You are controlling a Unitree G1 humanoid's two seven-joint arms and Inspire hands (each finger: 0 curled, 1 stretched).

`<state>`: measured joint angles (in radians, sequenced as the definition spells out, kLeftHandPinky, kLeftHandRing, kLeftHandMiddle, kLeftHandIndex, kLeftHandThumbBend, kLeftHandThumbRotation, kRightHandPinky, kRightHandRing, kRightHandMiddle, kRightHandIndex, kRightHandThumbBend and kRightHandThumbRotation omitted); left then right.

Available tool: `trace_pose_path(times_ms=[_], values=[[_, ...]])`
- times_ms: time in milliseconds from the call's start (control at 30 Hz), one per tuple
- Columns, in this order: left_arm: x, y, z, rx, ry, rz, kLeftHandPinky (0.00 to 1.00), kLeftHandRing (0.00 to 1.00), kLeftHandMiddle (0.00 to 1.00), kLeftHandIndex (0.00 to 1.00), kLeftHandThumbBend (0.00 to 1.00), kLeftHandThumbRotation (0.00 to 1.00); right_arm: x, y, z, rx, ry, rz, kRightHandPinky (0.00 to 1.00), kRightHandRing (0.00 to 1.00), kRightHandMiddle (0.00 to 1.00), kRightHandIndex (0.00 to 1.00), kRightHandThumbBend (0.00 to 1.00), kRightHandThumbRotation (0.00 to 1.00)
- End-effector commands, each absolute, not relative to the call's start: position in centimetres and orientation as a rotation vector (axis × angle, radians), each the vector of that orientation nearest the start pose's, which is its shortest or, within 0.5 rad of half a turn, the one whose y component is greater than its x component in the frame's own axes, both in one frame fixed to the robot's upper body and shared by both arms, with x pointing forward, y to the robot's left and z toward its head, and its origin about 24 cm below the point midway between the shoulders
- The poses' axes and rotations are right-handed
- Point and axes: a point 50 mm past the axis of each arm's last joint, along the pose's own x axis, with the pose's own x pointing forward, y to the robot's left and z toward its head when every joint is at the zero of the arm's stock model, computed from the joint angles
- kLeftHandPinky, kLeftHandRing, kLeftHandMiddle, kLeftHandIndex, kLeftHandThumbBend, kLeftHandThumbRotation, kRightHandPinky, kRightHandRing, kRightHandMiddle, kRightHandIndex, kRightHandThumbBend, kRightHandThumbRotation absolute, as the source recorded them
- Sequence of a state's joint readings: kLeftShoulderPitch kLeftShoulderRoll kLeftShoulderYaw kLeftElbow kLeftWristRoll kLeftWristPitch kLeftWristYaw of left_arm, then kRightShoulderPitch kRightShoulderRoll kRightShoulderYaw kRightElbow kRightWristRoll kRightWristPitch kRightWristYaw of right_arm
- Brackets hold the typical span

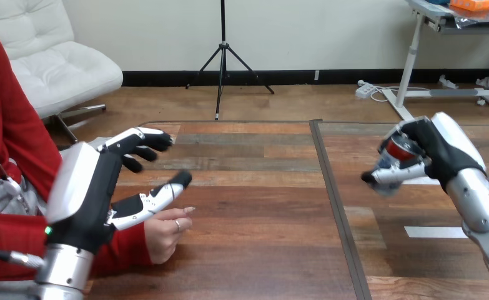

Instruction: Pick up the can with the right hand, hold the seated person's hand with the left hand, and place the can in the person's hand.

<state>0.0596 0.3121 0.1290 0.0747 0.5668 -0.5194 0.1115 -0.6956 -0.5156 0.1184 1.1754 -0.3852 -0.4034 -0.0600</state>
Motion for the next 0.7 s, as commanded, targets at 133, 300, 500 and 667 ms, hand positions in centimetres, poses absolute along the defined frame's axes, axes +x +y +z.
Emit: trace_pose_path(times_ms=[133, 300, 500, 667], values=[[23.5, 21.7, 9.2, 1.023, -0.433, -0.010, 0.66, 0.72, 0.75, 0.74, 0.88, 0.39, 36.7, -25.5, 10.1, -0.877, -0.074, 0.022, 0.38, 0.40, 0.44, 0.45, 0.88, 0.00], [23.5, 21.9, 9.3, 1.073, -0.415, -0.025, 0.66, 0.72, 0.75, 0.75, 0.94, 0.38, 36.7, -25.2, 10.2, -0.880, -0.094, 0.036, 0.39, 0.40, 0.45, 0.45, 0.88, 0.00], [23.5, 22.2, 9.3, 1.124, -0.381, -0.055, 0.66, 0.74, 0.77, 0.76, 0.99, 0.37, 36.7, -25.0, 10.5, -0.886, -0.108, 0.044, 0.38, 0.40, 0.44, 0.44, 0.87, 0.00], [23.6, 22.5, 9.4, 1.188, -0.345, -0.112, 0.69, 0.76, 0.79, 0.78, 1.00, 0.37, 36.7, -24.8, 10.6, -0.878, -0.122, 0.048, 0.37, 0.39, 0.43, 0.44, 0.88, 0.00]])
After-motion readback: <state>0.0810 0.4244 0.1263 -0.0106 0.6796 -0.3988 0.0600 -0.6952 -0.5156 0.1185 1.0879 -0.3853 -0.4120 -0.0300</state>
